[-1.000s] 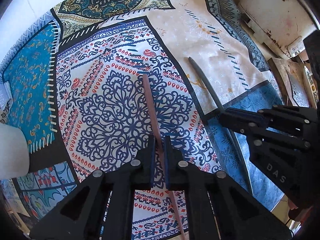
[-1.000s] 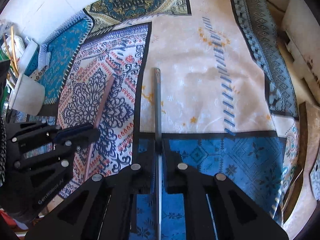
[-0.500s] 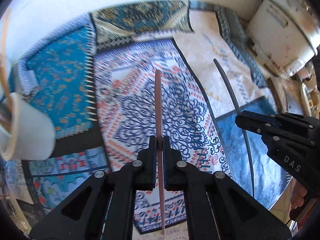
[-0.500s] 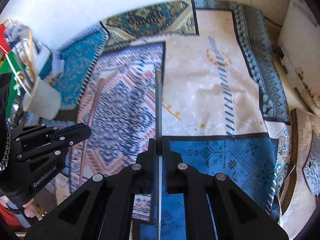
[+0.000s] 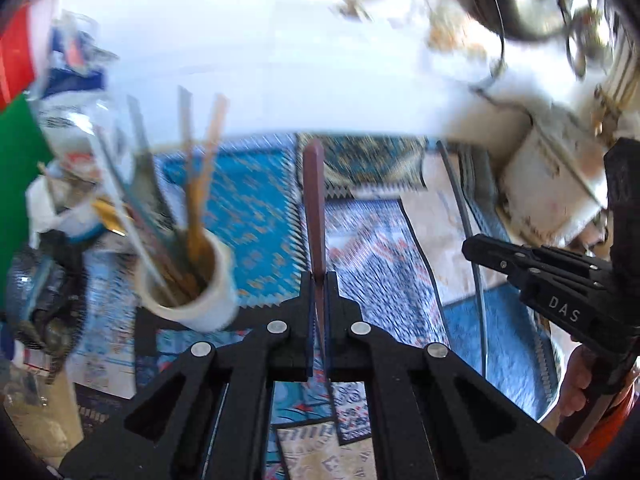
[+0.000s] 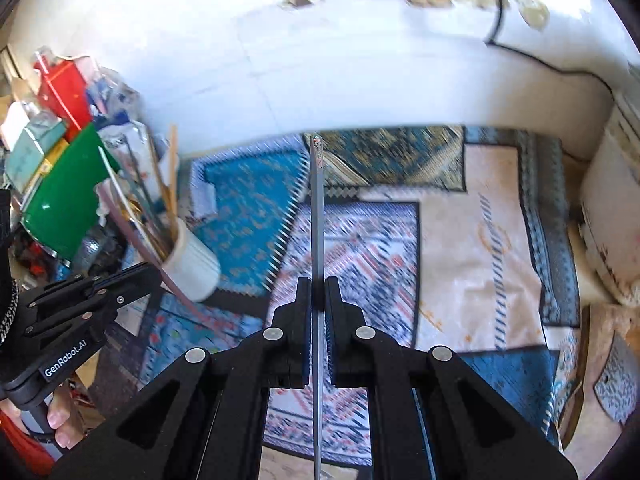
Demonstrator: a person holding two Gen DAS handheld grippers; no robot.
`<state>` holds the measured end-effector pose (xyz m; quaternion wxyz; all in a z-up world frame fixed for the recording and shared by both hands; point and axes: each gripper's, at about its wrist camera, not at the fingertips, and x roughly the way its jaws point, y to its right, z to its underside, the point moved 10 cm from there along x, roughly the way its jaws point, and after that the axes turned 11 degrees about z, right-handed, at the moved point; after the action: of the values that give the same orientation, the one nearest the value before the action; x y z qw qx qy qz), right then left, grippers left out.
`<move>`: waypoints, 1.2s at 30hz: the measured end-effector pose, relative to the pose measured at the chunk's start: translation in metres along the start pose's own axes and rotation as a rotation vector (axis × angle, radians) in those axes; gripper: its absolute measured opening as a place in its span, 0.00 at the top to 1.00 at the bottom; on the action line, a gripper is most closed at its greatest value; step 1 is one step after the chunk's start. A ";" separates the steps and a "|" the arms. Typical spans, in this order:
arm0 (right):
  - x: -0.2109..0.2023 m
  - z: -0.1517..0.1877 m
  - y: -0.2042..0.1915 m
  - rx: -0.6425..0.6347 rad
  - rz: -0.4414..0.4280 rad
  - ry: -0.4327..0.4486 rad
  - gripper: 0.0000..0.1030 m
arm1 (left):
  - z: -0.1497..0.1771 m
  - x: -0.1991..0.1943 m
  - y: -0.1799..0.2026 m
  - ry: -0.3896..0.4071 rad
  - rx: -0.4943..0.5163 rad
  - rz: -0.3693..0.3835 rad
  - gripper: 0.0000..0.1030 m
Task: Organize utensils
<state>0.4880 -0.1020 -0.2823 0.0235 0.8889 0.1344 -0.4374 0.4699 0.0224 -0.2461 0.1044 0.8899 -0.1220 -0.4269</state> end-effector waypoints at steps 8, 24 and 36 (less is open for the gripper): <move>-0.008 -0.045 -0.061 -0.045 -0.059 0.112 0.94 | -0.036 -0.065 -0.037 0.154 -0.031 -0.029 1.00; -0.004 -0.075 -0.088 -0.039 -0.041 0.181 0.94 | 0.000 -0.046 -0.090 -0.015 -0.074 0.016 0.92; -0.028 -0.026 0.055 0.108 0.166 0.135 0.94 | 0.041 0.088 0.023 -0.306 0.142 0.182 0.71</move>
<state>0.5060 -0.1569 -0.2479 0.0029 0.9244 0.0378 -0.3795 0.4876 -0.0297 -0.3292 0.0596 0.8049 -0.2465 -0.5365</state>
